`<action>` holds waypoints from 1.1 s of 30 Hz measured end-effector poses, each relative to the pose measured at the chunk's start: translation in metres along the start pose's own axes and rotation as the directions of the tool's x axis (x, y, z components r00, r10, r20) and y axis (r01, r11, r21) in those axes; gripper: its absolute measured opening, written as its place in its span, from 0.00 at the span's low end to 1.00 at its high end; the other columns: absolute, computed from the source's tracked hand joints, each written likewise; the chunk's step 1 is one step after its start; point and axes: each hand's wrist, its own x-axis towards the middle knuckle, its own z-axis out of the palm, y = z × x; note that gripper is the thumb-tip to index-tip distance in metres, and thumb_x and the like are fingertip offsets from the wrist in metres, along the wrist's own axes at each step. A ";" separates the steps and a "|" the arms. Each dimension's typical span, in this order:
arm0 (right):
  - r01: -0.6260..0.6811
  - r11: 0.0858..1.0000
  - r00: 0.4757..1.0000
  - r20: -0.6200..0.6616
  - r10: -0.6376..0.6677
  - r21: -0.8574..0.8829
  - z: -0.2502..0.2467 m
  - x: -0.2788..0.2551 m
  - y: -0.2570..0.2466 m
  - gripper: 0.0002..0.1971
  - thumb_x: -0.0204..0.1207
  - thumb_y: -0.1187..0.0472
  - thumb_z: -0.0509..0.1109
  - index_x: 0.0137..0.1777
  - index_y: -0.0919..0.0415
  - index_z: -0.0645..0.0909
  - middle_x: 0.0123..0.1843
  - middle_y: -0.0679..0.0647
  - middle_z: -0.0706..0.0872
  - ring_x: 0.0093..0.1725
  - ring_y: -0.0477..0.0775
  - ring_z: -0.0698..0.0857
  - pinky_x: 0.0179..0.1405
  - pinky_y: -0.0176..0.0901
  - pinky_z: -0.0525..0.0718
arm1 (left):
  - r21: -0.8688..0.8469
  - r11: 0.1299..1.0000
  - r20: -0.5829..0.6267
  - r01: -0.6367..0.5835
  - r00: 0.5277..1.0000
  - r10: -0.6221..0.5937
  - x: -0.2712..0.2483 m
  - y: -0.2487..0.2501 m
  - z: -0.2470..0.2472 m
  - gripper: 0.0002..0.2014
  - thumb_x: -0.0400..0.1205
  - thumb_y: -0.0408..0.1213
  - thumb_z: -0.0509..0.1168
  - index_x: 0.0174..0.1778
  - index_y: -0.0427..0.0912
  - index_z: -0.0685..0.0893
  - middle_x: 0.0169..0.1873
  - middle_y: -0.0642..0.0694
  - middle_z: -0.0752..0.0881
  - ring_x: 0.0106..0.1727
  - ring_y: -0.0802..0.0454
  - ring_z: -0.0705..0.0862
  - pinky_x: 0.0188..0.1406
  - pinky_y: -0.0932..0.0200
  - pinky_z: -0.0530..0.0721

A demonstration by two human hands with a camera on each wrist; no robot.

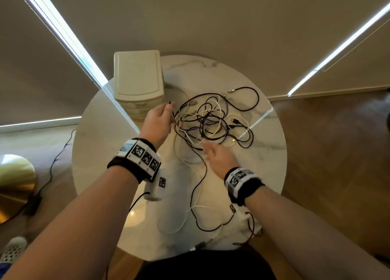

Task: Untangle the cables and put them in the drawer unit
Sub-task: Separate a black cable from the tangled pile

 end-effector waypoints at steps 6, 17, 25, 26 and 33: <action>-0.311 0.945 0.869 -0.373 0.326 0.102 -0.073 0.070 0.047 0.17 0.90 0.55 0.56 0.58 0.63 0.84 0.55 0.63 0.89 0.56 0.67 0.86 0.52 0.52 0.82 | -0.075 0.997 0.020 0.027 0.999 -0.025 -0.001 0.008 0.008 0.15 0.95 0.39 0.55 0.64 0.40 0.87 0.24 0.60 0.73 0.29 0.59 0.70 0.30 0.61 0.71; -0.366 0.898 0.927 -0.180 0.329 -0.242 -0.076 0.104 0.108 0.13 0.82 0.58 0.69 0.62 0.65 0.82 0.62 0.65 0.81 0.59 0.67 0.84 0.57 0.52 0.80 | -0.077 0.996 0.018 0.050 0.999 -0.049 0.003 0.007 0.025 0.16 0.95 0.40 0.55 0.65 0.40 0.88 0.22 0.61 0.73 0.27 0.62 0.72 0.33 0.58 0.73; -0.262 0.946 0.932 -0.204 0.299 0.190 -0.084 0.089 0.102 0.10 0.82 0.61 0.69 0.60 0.62 0.80 0.43 0.52 0.85 0.44 0.56 0.85 0.45 0.44 0.78 | -0.100 0.992 0.033 0.075 0.997 -0.072 0.002 0.008 0.039 0.15 0.95 0.39 0.55 0.63 0.41 0.88 0.23 0.60 0.71 0.28 0.60 0.69 0.33 0.58 0.71; -0.230 0.931 0.937 -0.196 0.291 0.282 -0.088 0.088 0.097 0.10 0.82 0.63 0.68 0.61 0.64 0.81 0.43 0.53 0.87 0.41 0.54 0.86 0.43 0.45 0.81 | -0.102 0.992 0.031 0.077 0.997 -0.074 0.002 0.008 0.040 0.15 0.95 0.39 0.55 0.62 0.41 0.88 0.23 0.60 0.71 0.28 0.60 0.69 0.33 0.59 0.71; -0.017 0.784 0.988 -0.110 0.108 0.621 -0.112 0.084 0.047 0.08 0.84 0.69 0.69 0.60 0.60 0.83 0.56 0.65 0.91 0.40 0.64 0.91 0.40 0.48 0.92 | -0.117 0.991 0.036 0.066 0.997 -0.062 -0.005 0.015 0.039 0.15 0.95 0.39 0.55 0.60 0.42 0.88 0.28 0.53 0.72 0.29 0.57 0.69 0.32 0.58 0.71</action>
